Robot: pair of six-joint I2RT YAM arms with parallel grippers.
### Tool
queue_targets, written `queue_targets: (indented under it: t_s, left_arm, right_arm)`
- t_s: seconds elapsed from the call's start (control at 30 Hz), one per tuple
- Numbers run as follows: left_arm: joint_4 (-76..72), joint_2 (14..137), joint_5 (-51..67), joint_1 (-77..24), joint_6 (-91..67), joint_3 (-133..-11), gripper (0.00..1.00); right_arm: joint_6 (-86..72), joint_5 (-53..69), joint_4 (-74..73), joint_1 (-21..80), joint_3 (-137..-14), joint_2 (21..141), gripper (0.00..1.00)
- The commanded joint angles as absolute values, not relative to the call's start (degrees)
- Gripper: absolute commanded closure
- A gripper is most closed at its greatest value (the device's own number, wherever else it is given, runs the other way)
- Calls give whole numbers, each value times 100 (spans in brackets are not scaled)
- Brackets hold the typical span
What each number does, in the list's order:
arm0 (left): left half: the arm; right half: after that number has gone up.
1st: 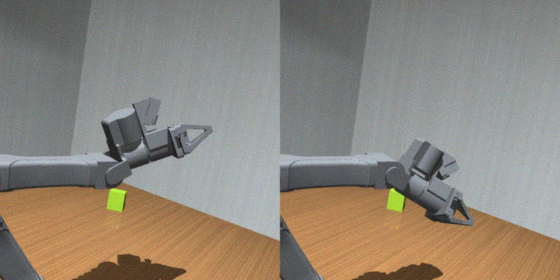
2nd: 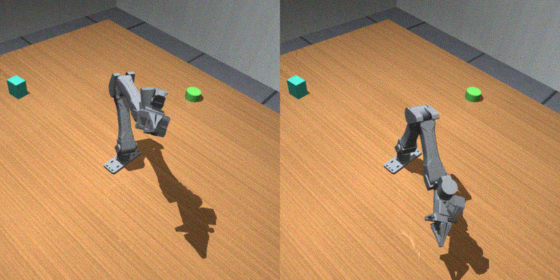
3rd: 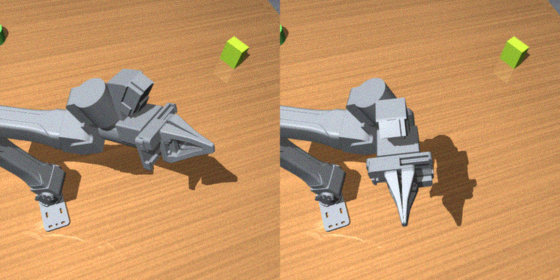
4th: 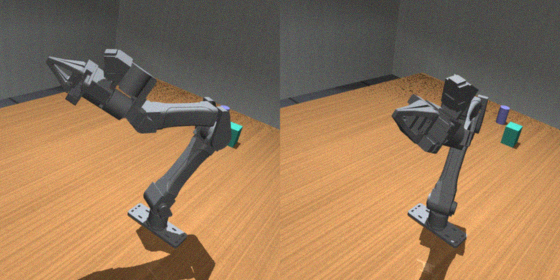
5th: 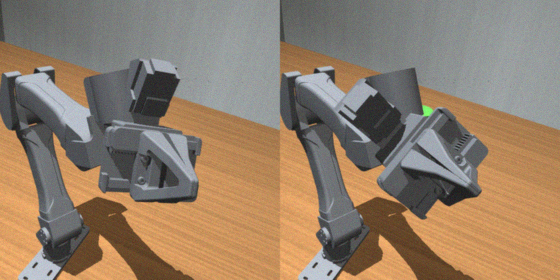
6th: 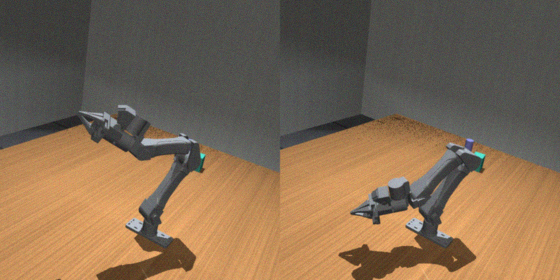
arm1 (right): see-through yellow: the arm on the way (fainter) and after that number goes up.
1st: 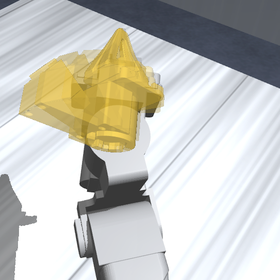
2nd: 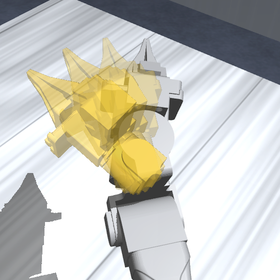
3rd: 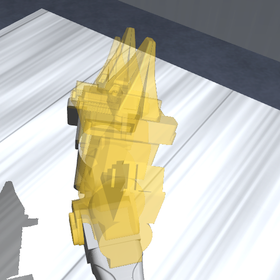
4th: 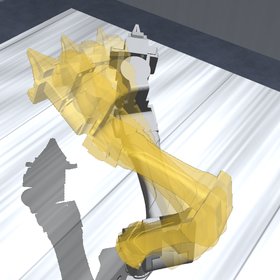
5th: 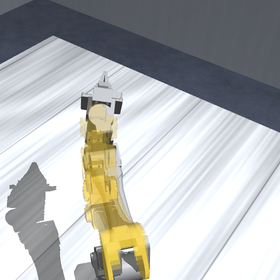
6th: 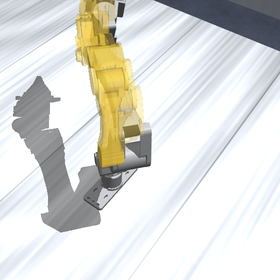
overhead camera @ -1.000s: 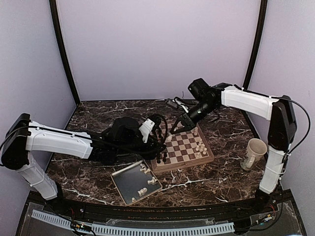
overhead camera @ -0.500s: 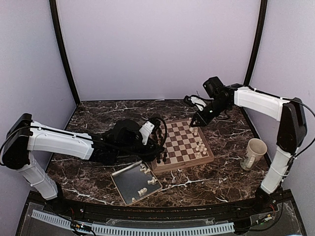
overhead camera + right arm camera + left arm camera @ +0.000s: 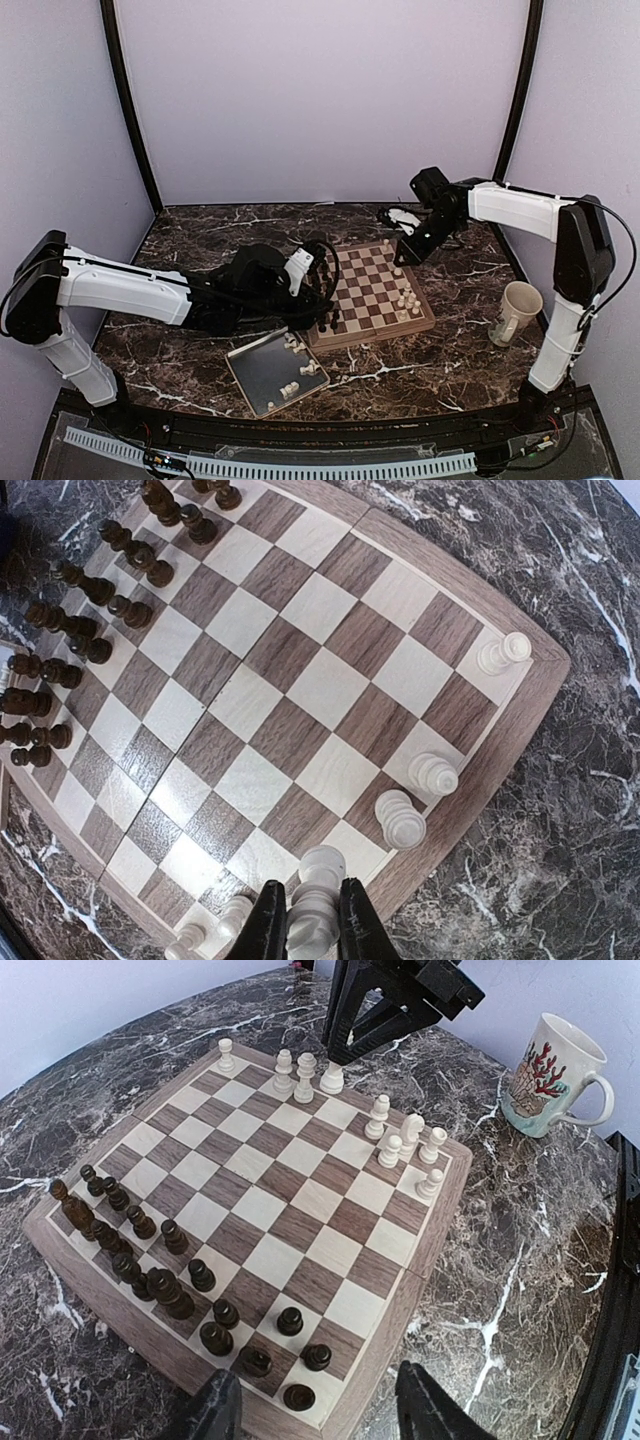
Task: Set up the chess pieces on the board
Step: Place the king on e1.
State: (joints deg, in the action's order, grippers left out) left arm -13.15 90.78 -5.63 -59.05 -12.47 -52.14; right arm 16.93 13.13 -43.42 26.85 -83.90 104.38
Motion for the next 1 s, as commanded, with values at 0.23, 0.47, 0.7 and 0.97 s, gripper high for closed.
queue_targets:
  t_s: [0.23, 0.47, 0.7, 0.97]
  left_arm:
    - [-1266, 9174, -535, -5924, -1281, -5380, 46]
    - [-1255, 9174, -532, -5924, -1305, -5365, 46]
    - [-1266, 9201, -512, -5924, -1307, -5380, 46]
    - [-1256, 9228, -495, -5924, -1307, -5389, 46]
  right_arm:
    - [1804, 1006, -4281, 2646, -8135, 10570, 92]
    - [1819, 1018, -4227, 2637, -8130, 10711, 92]
    - [1824, 967, -4127, 2637, -8113, 10838, 91]
    - [1786, 857, -4140, 2627, -8093, 10833, 74]
